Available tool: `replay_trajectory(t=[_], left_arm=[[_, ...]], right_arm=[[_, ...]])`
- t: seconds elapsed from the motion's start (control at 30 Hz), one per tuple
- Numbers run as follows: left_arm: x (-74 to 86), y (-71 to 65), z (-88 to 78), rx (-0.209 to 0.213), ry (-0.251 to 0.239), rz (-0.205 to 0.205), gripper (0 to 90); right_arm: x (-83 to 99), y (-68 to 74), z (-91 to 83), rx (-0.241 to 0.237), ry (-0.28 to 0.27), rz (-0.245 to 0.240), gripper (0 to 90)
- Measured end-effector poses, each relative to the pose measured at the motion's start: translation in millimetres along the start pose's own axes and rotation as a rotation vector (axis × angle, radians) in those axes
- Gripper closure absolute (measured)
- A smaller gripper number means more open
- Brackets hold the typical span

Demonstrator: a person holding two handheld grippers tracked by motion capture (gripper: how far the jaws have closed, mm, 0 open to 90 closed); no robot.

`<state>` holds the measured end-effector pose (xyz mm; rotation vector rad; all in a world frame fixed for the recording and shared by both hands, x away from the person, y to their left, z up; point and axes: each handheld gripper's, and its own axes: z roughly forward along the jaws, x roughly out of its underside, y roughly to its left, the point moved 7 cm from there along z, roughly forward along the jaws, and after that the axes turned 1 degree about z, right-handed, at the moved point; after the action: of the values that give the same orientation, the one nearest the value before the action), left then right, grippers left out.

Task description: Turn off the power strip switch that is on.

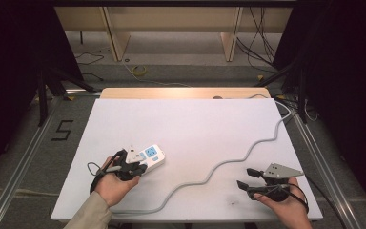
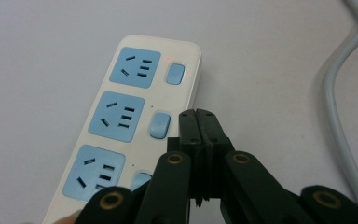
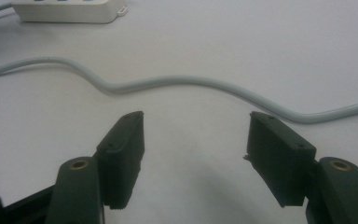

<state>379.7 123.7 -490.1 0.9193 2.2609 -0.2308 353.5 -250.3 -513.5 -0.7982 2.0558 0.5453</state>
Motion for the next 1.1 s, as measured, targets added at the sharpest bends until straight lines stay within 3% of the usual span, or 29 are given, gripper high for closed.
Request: replay_trajectory(t=[1.1], left_arm=[[-15.2, 2.2, 13.2, 0.007, 0.046, -0.001, 89.9]], right_arm=[[-0.2, -0.9, -0.4, 0.003, -0.002, -0.001, 37.6]])
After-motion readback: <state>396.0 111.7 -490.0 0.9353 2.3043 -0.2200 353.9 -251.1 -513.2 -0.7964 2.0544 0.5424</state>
